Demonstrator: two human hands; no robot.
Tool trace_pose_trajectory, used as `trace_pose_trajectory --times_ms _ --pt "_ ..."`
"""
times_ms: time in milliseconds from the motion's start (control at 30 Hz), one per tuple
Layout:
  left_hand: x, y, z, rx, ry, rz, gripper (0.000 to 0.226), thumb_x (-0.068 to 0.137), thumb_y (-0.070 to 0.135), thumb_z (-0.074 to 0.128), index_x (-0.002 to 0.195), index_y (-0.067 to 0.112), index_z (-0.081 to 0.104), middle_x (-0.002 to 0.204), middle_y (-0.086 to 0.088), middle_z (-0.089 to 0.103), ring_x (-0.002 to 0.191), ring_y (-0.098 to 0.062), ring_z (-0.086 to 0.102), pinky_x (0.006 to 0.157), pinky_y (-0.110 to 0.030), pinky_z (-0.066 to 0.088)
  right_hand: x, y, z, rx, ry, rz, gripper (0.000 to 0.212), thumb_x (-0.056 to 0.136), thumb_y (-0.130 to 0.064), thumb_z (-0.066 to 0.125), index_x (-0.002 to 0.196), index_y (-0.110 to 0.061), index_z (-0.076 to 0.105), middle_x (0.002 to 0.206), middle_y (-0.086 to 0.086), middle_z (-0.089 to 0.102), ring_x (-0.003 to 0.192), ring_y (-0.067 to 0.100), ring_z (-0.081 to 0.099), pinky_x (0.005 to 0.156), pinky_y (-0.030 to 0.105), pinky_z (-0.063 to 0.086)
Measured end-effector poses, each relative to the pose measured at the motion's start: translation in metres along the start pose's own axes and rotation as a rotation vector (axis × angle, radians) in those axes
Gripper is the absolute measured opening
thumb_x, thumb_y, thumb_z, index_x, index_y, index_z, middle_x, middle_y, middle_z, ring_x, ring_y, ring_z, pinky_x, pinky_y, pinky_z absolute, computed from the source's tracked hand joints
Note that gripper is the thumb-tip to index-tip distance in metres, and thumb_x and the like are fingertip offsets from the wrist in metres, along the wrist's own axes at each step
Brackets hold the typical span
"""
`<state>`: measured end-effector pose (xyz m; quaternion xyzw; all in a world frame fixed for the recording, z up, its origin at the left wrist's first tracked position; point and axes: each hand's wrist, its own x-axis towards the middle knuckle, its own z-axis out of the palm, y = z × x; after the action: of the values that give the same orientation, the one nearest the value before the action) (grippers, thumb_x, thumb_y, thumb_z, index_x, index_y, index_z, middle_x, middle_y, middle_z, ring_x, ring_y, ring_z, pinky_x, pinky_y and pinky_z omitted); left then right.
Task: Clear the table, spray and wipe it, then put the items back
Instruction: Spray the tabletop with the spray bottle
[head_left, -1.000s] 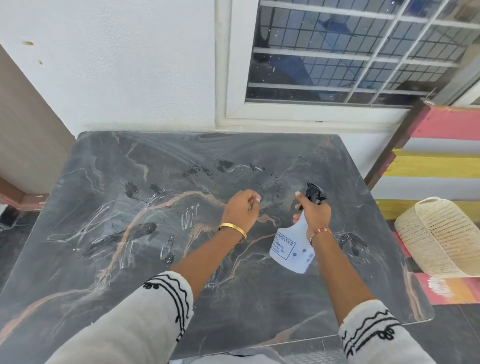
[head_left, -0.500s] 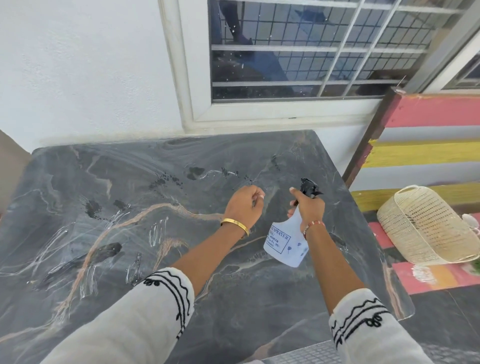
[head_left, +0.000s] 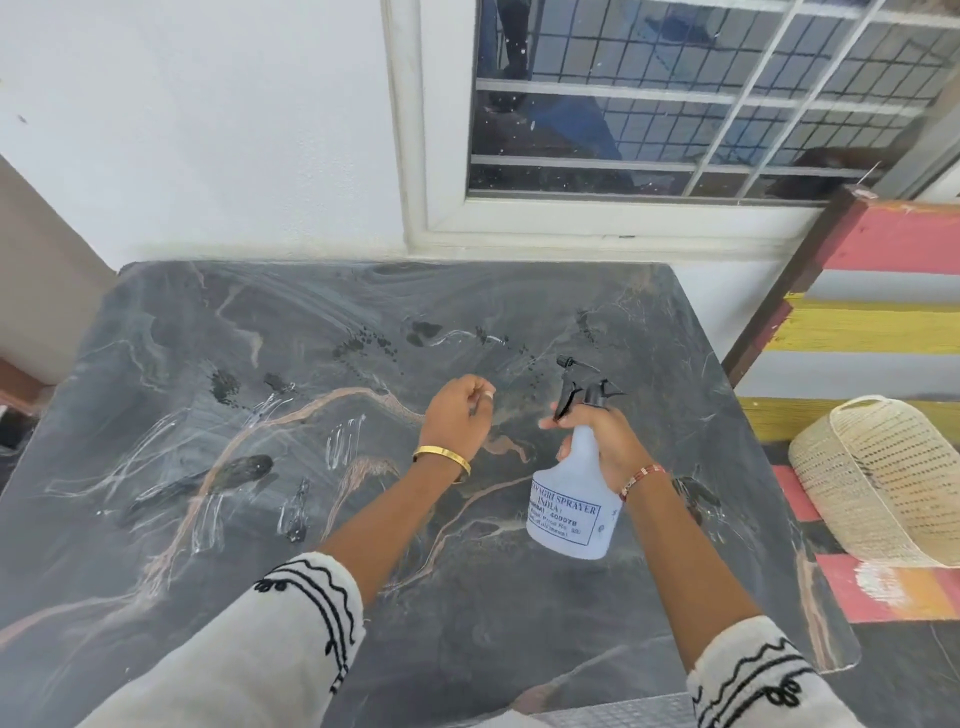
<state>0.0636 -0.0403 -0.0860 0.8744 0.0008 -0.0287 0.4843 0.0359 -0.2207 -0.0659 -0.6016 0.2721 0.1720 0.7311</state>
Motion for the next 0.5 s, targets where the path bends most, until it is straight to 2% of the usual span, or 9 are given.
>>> trace_pose_trajectory --times_ms 67,167,300,367,433,500 --pt "-0.006 -0.010 -0.015 -0.019 0.043 -0.022 0.016 0.089 0.014 0.048 0.093 0.012 0.063 0.093 -0.005 0.065 0.077 -0.012 0.053 0.072 -0.019 0.039 -0.006 0.008 0.014 0.058 -0.102 0.041 0.018 0.082 0.004 0.047 0.090 -0.002 0.061 0.085 0.012 0.070 0.032 0.016 0.047 0.039 0.021 0.042" --pt "-0.018 -0.027 -0.040 -0.025 0.096 -0.054 0.015 0.088 0.013 0.049 0.092 0.013 0.064 0.086 0.001 0.062 0.075 -0.010 0.051 0.065 -0.009 0.034 -0.017 0.021 0.042 0.081 -0.229 0.099 0.024 0.082 0.007 0.040 0.085 -0.004 0.061 0.087 0.009 0.072 0.032 0.013 0.045 0.040 0.019 0.040" --pt "-0.040 -0.050 -0.083 -0.043 0.185 -0.088 0.015 0.089 0.012 0.049 0.091 0.008 0.063 0.081 0.000 0.060 0.072 -0.013 0.050 0.062 -0.012 0.030 -0.032 0.038 0.092 0.002 -0.361 0.145 0.029 0.082 0.009 0.037 0.085 -0.006 0.062 0.094 0.009 0.070 0.033 0.012 0.044 0.040 0.018 0.039" --pt "-0.055 -0.063 -0.106 -0.055 0.235 -0.118 0.015 0.089 0.011 0.048 0.091 0.007 0.063 0.082 -0.001 0.060 0.075 -0.014 0.051 0.063 -0.012 0.031 -0.040 0.047 0.121 -0.066 -0.421 0.181 0.029 0.083 0.008 0.039 0.086 -0.008 0.063 0.092 0.005 0.071 0.034 0.012 0.044 0.040 0.018 0.040" --pt "-0.068 -0.077 -0.127 -0.058 0.288 -0.153 0.015 0.089 0.011 0.048 0.091 0.008 0.063 0.082 -0.001 0.060 0.076 -0.015 0.051 0.064 -0.014 0.032 -0.048 0.055 0.150 -0.200 -0.445 0.147 0.022 0.081 0.008 0.047 0.089 -0.004 0.064 0.093 0.010 0.069 0.034 0.013 0.045 0.039 0.019 0.040" --pt "-0.082 -0.091 -0.148 -0.036 0.341 -0.205 0.016 0.090 0.013 0.048 0.092 0.007 0.062 0.083 -0.007 0.063 0.076 -0.019 0.052 0.070 -0.024 0.039 -0.059 0.064 0.179 -0.367 -0.439 0.079 0.016 0.078 0.008 0.056 0.091 0.000 0.061 0.089 0.013 0.065 0.034 0.014 0.047 0.040 0.021 0.041"
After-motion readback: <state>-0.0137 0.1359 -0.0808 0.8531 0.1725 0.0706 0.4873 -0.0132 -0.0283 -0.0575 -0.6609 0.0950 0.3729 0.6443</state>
